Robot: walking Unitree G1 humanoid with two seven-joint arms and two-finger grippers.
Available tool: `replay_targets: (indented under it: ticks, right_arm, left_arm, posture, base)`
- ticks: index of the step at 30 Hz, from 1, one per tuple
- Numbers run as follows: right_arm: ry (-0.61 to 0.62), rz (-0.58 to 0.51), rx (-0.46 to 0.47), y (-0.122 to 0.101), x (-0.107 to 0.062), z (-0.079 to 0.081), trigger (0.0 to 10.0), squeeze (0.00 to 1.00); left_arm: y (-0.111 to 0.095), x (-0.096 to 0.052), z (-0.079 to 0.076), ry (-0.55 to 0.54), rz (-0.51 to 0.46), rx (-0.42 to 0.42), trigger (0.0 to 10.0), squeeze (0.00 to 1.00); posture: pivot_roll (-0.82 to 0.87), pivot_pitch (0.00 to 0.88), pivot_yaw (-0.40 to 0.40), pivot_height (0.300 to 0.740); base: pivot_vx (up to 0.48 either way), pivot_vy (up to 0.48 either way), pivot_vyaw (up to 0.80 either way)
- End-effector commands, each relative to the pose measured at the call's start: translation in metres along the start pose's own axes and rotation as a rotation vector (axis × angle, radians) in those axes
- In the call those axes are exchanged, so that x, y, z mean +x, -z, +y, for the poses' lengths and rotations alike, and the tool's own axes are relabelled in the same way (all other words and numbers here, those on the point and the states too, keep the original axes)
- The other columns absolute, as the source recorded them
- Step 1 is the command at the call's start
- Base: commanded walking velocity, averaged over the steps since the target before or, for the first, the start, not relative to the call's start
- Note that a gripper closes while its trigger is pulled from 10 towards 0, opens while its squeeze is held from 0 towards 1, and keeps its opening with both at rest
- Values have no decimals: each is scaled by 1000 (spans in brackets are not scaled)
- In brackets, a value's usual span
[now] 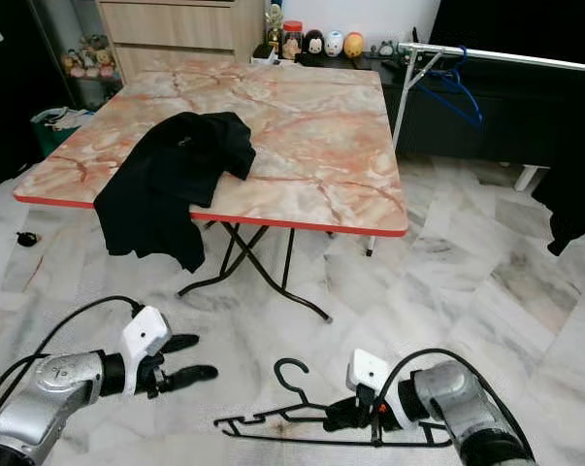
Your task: Hang hanger
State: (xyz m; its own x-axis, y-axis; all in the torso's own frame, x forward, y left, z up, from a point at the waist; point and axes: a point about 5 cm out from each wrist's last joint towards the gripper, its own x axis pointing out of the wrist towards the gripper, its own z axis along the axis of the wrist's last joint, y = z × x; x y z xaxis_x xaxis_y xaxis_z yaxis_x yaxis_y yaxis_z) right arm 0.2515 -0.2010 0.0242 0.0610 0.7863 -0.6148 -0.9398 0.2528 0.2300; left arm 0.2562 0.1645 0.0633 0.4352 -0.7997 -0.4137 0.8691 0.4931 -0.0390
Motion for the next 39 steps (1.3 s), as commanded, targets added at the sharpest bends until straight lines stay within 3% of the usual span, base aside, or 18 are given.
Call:
replay_targets:
  ticks: [1, 13, 30, 39]
  right_arm:
    - [13, -61, -39, -18, -3, -6, 10000, 0]
    - [0, -174, -28, -37, 5, -7, 10000, 0]
    - [-43, -157, -44, -43, 29, 1, 10000, 0]
    - [-9, -179, -83, -56, 30, -5, 10000, 0]
  left_arm:
    - [-4, 7, -3, 31, -15, -6, 10000, 0]
    - [-10, 19, 6, -12, -26, -67, 10000, 0]
    - [-7, 25, -4, 132, 19, -97, 10000, 0]
    - [-1, 27, -8, 162, 58, -99, 10000, 0]
  posture:
    - [51, 0, -45, 740]
    - [59, 0, -49, 740]
    - [56, 0, -49, 740]
    - [55, 0, -52, 740]
  base:
    - [0, 0, 0]
    - [0, 0, 0]
    - [0, 0, 0]
    - [0, 0, 0]
